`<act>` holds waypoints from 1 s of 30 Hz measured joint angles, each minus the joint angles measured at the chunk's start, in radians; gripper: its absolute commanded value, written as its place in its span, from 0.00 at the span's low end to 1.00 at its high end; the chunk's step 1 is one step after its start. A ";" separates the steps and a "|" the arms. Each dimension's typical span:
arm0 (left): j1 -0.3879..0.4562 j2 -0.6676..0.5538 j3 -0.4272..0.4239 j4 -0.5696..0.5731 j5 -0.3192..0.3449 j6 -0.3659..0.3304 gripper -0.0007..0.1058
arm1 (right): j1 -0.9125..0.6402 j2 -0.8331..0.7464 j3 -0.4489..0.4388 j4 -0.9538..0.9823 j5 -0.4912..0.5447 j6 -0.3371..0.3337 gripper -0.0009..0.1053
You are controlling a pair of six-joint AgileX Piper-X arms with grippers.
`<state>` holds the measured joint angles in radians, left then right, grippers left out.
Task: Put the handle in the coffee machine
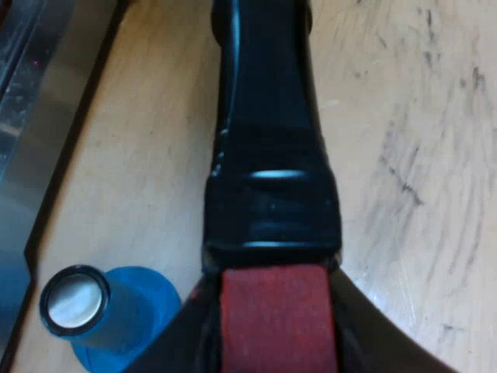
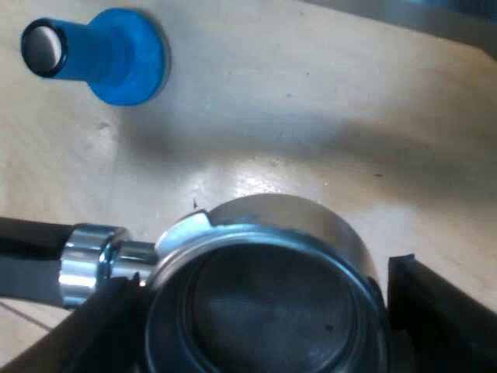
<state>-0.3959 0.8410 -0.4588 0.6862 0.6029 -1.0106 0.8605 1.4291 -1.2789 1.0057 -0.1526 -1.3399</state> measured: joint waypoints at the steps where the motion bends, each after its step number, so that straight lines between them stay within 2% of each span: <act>1: 0.000 0.000 0.000 0.000 0.002 0.000 0.01 | 0.000 0.000 0.000 0.002 0.000 0.000 0.01; 13: 0.000 -0.004 0.001 0.003 0.003 0.000 0.01 | 0.000 0.000 0.000 0.002 0.000 0.000 0.01; 15: 0.000 -0.004 0.001 0.002 0.003 0.000 0.01 | 0.000 0.000 0.000 0.003 0.000 0.000 0.05; 18: 0.000 -0.004 0.001 0.002 0.006 0.000 0.01 | 0.000 0.000 0.000 0.003 0.000 0.000 0.26; 20: 0.000 -0.004 0.001 0.002 0.006 -0.003 0.01 | 0.000 0.000 0.000 0.003 0.000 0.000 0.50; 21: 0.000 -0.004 0.001 0.002 0.009 -0.009 0.01 | 0.000 0.000 0.000 0.003 0.000 0.000 0.56; 22: 0.000 -0.004 0.001 0.002 0.014 -0.015 0.01 | 0.000 0.000 0.000 0.003 0.000 0.000 0.68; 24: 0.000 -0.004 0.001 0.008 0.024 -0.027 0.01 | 0.000 0.000 0.000 0.003 0.000 0.000 0.80; 26: 0.000 -0.004 0.001 0.008 0.031 -0.029 0.01 | 0.000 0.000 0.000 0.005 -0.002 -0.006 0.86; 30: 0.000 -0.004 0.003 0.012 0.033 -0.029 0.01 | 0.000 -0.007 0.000 0.003 -0.001 -0.010 0.87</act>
<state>-0.3959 0.8368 -0.4562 0.6987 0.6356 -1.0395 0.8605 1.4225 -1.2789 1.0091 -0.1540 -1.3503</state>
